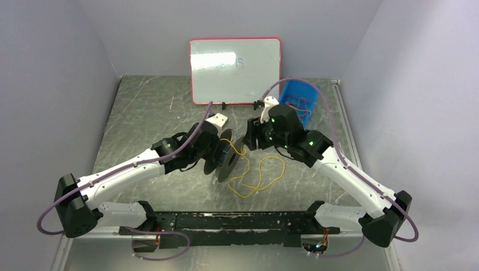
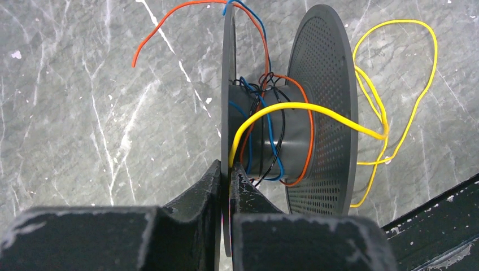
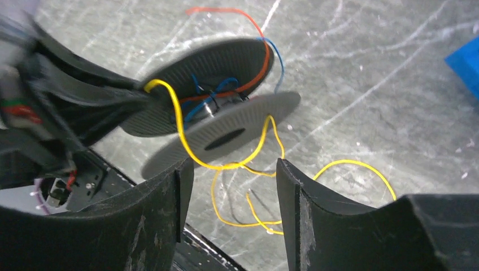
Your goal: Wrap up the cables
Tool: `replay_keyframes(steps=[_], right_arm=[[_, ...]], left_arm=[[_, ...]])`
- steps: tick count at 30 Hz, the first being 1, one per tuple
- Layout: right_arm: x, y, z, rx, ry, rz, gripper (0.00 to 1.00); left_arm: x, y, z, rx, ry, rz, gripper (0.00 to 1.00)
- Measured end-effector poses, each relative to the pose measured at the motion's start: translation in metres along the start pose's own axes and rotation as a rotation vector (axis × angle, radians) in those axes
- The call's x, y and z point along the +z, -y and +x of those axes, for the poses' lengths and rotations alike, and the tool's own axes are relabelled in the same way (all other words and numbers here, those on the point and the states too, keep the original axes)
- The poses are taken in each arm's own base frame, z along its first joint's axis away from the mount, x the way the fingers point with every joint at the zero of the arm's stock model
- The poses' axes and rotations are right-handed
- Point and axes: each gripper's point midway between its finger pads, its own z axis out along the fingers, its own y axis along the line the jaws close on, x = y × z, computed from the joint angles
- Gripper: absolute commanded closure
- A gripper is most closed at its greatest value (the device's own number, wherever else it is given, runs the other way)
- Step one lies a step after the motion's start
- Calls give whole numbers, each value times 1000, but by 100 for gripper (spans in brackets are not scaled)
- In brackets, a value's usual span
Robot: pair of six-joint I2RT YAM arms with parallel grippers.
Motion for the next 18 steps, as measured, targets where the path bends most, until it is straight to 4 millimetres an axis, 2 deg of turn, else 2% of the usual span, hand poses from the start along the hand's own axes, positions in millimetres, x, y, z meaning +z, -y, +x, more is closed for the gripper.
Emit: replay_keyframes(steps=[6,13,18], right_arm=[[12,18,47,32,-27,29,39],[28,27,90,105,-36,18,39],[47,33,123,155,-77,13,39]], left_arm=[[0,-9,0,-21,-7,-30,93],[-3,-33,-1,-72,-17,-76,93],[-10,-41,-2,-88,-20,-84,93]])
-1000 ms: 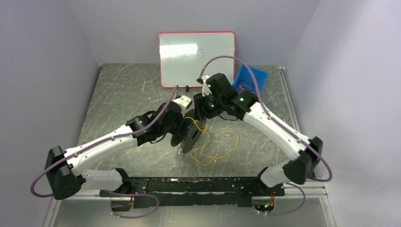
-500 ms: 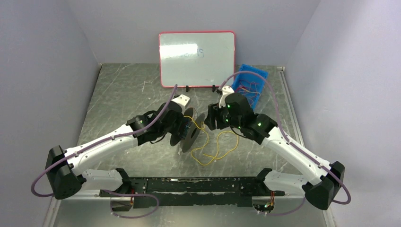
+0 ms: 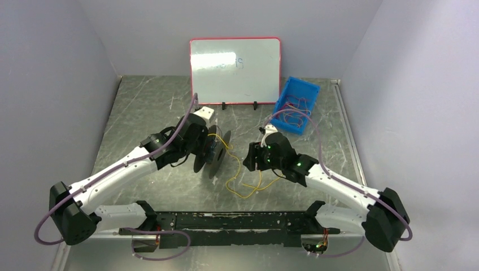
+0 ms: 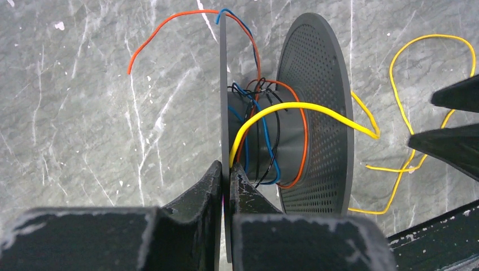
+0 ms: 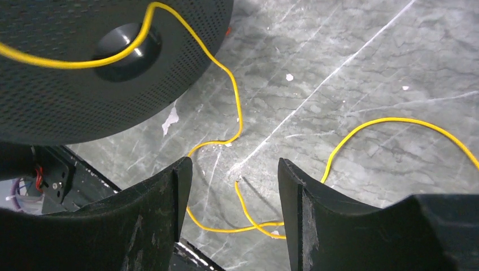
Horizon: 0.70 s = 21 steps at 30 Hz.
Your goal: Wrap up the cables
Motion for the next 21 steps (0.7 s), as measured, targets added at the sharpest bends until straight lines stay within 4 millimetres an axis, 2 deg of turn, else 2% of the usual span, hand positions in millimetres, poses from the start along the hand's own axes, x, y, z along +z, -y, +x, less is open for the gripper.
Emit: replay_keyframes(steps=[10,15,18,21], right_arm=[[51,-4,23,67,-48,-59,39],[68,-6,31,85,-62,-84,41],[77,-4,40,93,-74,-89,47],[85,-1,49,103,-92,-89,64]], left_arm=[[-8,2,1,-12,-1,25,93],[-10,1,0,-23,5,29,93],[-13,2,-2,-27,12,36,93],[-14,3,-2,-32,14,44,93]])
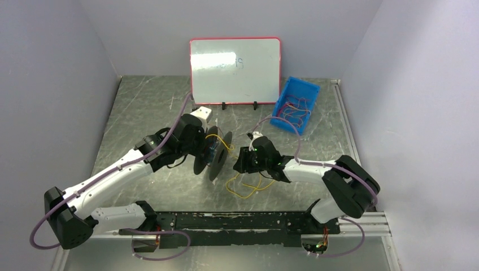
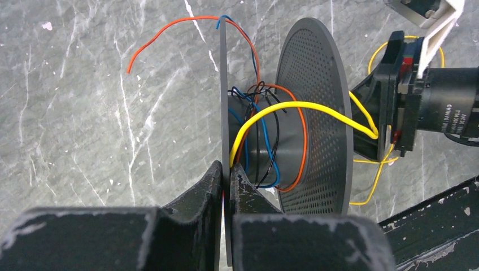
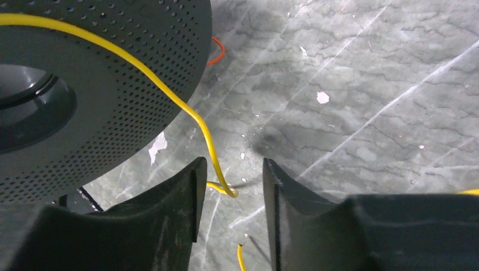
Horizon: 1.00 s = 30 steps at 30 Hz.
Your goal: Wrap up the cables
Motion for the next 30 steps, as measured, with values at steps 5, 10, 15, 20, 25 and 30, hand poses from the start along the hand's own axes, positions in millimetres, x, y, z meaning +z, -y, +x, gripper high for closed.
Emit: replay_keyframes(steps=[5,10,15,20,25,30], right_arm=[[7,-1,1,9,1,-16,100],[5,-6,-11,2,32,-19,100],[-14,-16,-45,-31,138,-5,100],[-46,-23,-100,-67,298,49,100],[-77,-15,-151,-86,426,139,100],[-94,5,-177,-91,486,230,100]], left_arm=[[-3,1,-1,-7,7,6,93],[-11,0,-8,-13,22,11,93],[-25,2,-23,-24,61,26,93],[-38,2,-34,-31,90,36,93],[-49,2,-44,-26,110,46,93],[-57,5,-44,-2,110,80,93]])
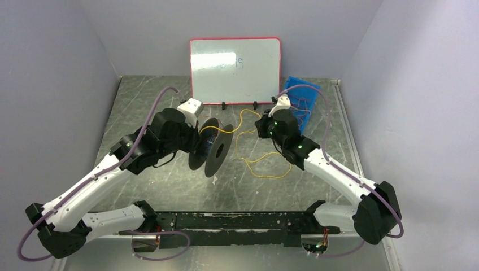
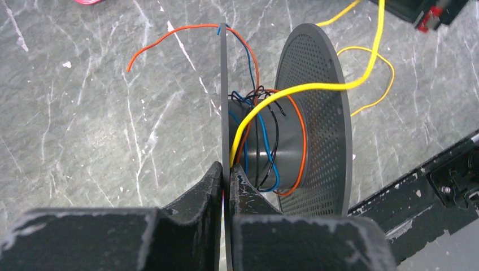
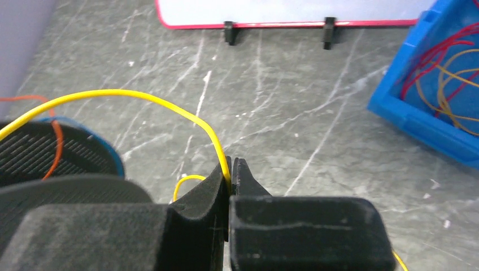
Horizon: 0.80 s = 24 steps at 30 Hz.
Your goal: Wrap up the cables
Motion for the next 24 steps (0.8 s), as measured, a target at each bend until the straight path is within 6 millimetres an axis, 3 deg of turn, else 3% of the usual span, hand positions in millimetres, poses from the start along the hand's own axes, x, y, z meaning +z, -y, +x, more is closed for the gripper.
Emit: replay_keyframes(steps=[7,13,22,23,24], right_arm=[[11,34,-8,-10,-1,120,100],[19,47,2,-10,-27,157,100],[24,60,61,-3,-162,144,100],[21,61,78,7,-196,129,100],[21,61,79,7,-198,128,100]], left_arm=[[-10,6,4,42,-12,60,93],[-23,11,6,61,-7,114,93],[-33,25,-2,53,17,194,93],[-35,26,-8,47,33,201,93],[-35,27,-8,46,34,202,93]])
